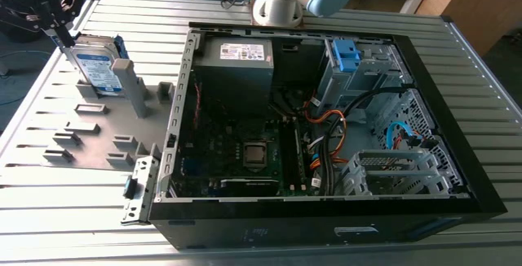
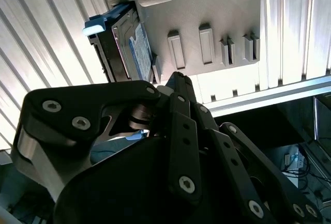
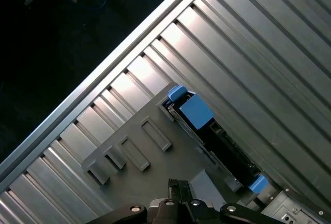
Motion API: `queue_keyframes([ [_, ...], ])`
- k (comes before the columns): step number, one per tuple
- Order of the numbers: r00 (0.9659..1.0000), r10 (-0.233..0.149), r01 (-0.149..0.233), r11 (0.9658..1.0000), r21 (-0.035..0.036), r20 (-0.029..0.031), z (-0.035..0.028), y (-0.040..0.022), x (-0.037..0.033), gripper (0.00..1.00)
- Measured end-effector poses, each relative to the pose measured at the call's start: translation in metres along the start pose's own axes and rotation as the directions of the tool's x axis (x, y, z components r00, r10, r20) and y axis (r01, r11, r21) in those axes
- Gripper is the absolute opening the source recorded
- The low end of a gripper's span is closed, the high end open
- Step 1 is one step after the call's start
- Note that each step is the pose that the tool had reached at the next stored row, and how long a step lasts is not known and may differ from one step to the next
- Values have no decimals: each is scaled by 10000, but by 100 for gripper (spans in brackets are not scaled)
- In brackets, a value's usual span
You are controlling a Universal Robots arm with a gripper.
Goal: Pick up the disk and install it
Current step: 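Pick up the disk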
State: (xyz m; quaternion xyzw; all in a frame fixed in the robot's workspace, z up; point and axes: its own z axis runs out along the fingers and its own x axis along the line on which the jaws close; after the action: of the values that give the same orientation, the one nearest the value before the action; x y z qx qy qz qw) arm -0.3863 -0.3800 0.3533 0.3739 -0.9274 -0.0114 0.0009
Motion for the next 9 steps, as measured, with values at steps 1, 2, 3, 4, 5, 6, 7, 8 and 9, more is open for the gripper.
queue_keyframes([
  [1,10000,-20,20,10000,0,0,0,0,0,11],
  [2,10000,-39,39,10000,0,-1,0,0,0,11],
  [3,10000,-59,59,10000,0,-2,0,0,0,11],
  [4,10000,-78,78,10000,0,-2,0,0,0,11],
  [5,10000,-98,98,10000,0,-2,0,0,0,11],
  [6,9999,-118,118,9999,0,-3,0,0,0,11],
  [7,9999,-137,137,9999,-1,-3,0,0,0,11],
  [8,9999,-158,158,9999,-1,-3,0,0,0,11],
  [9,9998,-178,178,9998,-1,-4,0,0,0,11],
])
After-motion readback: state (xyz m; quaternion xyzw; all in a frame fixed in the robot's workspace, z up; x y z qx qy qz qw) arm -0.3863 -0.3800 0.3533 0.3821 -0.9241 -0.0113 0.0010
